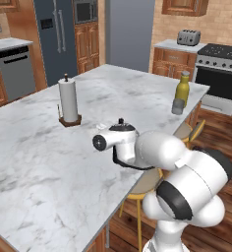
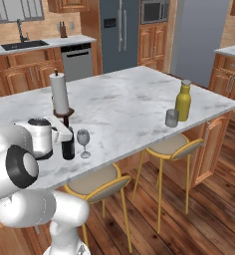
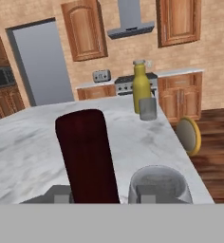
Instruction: There is a wine glass and glass cup on the dining counter. Place the wine bottle next to the wine glass and the juice bottle next to the glass cup.
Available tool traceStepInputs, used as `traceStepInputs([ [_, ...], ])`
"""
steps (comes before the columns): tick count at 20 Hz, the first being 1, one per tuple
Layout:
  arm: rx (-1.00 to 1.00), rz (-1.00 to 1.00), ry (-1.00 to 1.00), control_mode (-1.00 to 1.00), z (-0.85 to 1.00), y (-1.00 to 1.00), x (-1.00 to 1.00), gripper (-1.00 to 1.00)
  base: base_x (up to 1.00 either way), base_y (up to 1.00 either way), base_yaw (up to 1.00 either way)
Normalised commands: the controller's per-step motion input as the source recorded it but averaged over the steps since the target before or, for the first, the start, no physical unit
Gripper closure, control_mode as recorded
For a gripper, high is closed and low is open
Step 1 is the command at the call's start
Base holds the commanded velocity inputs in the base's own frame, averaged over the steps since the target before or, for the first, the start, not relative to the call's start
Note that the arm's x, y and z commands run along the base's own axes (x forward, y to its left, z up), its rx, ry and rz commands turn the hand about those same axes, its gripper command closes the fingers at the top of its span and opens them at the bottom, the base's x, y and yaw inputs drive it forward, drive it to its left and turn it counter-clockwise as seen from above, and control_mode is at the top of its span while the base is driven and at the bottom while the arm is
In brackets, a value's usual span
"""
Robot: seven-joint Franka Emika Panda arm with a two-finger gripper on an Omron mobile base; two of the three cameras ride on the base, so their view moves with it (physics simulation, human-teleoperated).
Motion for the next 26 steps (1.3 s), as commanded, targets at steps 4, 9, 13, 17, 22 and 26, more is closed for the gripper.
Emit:
traceStepInputs([
  [4,0.01,0.00,0.00,-1.00,-0.51,0.02,-0.17,1.00,0.00,0.00,0.00],
  [9,0.03,0.00,0.00,-1.00,-0.45,0.00,0.03,1.00,0.00,0.00,0.00],
  [13,0.03,0.00,0.00,-1.00,-0.44,0.01,0.00,1.00,0.00,0.00,0.00],
  [17,0.01,0.00,0.00,-1.00,-0.50,0.07,-0.14,1.00,0.00,0.00,0.00],
  [22,0.01,0.00,0.00,-1.00,-0.48,0.05,-0.23,1.00,0.00,0.00,0.00],
  [26,0.04,0.00,0.00,-1.00,-0.40,0.00,-0.10,1.00,0.00,0.00,0.00],
])
